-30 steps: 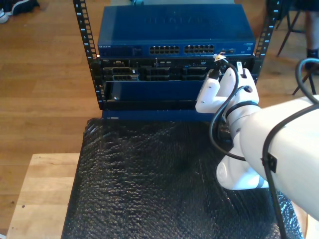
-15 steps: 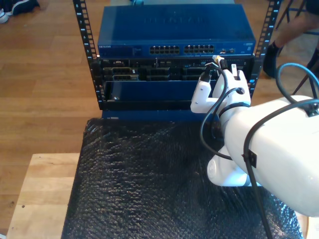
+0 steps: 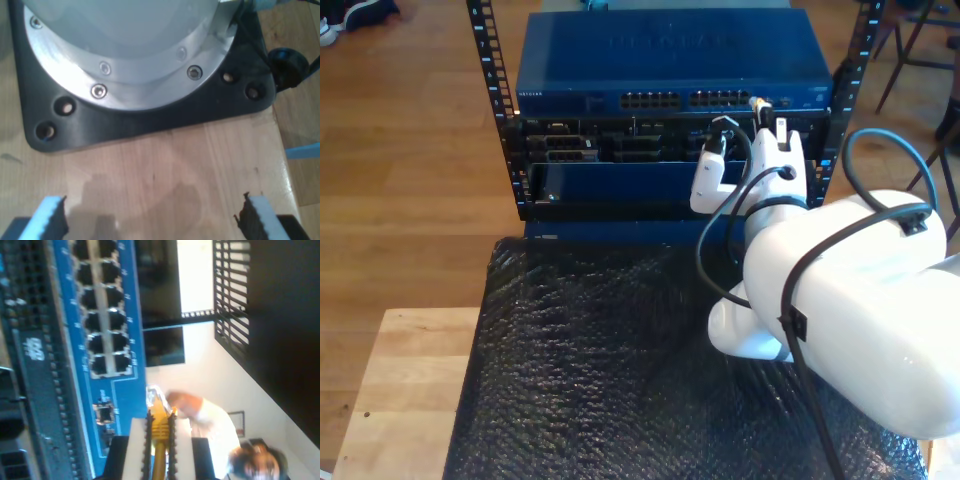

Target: Grab the cable and plug it in

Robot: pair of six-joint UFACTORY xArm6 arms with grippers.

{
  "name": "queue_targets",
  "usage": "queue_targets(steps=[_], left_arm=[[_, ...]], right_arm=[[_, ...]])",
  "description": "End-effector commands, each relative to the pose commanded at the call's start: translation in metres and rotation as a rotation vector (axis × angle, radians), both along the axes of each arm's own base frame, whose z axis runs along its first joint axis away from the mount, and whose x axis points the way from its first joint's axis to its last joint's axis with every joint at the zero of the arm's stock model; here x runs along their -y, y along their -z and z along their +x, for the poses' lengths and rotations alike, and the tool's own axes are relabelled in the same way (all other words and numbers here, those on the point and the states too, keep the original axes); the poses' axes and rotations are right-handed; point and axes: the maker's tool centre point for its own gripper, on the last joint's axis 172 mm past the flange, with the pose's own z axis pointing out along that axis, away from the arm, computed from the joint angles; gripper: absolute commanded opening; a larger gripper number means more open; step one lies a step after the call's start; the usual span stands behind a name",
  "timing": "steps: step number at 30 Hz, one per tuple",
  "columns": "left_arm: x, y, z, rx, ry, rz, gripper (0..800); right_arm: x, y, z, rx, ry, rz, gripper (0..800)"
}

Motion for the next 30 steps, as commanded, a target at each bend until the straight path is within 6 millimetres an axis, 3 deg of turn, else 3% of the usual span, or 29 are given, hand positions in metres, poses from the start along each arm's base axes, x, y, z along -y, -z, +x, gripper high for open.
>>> queue_targets(steps=[16, 30], left_arm=[[0.000, 0.000, 0.000, 0.000, 0.000, 0.000, 800], [0.000, 0.000, 0.000, 0.000, 0.000, 0.000, 800]], right_arm=[[0.011, 0.005, -0.002, -0.009, 0.048, 0.008, 0], [0.005, -0.002, 0.000, 0.009, 0.043, 0.023, 0]])
